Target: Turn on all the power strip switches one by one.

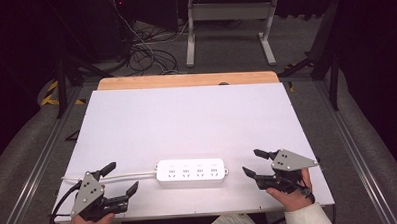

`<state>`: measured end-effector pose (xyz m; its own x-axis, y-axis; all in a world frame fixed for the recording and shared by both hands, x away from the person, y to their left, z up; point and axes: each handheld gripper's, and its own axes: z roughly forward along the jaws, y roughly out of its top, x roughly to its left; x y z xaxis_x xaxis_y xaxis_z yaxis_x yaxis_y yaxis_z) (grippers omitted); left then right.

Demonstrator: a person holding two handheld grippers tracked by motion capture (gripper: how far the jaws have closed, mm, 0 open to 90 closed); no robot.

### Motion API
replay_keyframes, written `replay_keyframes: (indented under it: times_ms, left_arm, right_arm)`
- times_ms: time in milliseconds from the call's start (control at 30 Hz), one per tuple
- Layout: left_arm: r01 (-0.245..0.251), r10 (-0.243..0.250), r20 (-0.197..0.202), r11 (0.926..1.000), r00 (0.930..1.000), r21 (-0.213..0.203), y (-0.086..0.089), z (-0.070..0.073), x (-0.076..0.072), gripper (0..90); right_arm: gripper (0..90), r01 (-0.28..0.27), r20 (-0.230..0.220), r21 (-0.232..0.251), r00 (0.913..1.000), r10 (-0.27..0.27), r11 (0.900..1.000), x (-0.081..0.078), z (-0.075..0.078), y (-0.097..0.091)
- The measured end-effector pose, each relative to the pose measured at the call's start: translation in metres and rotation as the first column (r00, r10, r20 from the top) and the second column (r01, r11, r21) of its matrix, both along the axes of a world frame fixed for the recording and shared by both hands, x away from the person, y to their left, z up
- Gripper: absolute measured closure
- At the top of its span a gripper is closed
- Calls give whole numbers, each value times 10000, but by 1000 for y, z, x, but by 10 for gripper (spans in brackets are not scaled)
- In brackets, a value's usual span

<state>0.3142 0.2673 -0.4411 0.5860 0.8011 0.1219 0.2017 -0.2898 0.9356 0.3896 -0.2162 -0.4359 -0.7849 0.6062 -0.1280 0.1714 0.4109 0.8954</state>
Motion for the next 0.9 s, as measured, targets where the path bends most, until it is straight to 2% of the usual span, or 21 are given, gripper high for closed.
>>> replay_keyframes:
  times_ms: [67,200,467,600,700,800,900]
  left_arm:
    - [-8,5,134,9998,9999,185,0,0,-1,139]
    - [-60,55,217,9997,9997,252,-1,0,-1,139]
    - [-117,116,153,9999,9998,53,-1,0,-1,139]
    - [-171,169,149,9997,9997,155,-1,0,-1,139]
    - [-193,190,151,9997,9997,157,-1,0,-1,141]
    - [-143,144,92,9999,9999,-85,0,0,-1,141]
    - [-180,181,56,9998,9998,-130,1,0,-1,141]
  right_arm:
    - [351,-19,21,-15,10000,19,10000,0,0,0]
    - [365,-120,-50,-10,9999,120,9999,1,3,0]
    - [388,-198,-217,-34,9996,198,9998,7,12,5]
    - [431,-448,-428,-71,9981,444,9990,11,18,13]
    - [466,-884,-818,-291,9930,857,9957,17,21,24]
    - [472,-1023,-975,-435,9904,977,9938,21,23,32]
    - [479,-1082,-977,-463,9898,1033,9931,23,26,37]
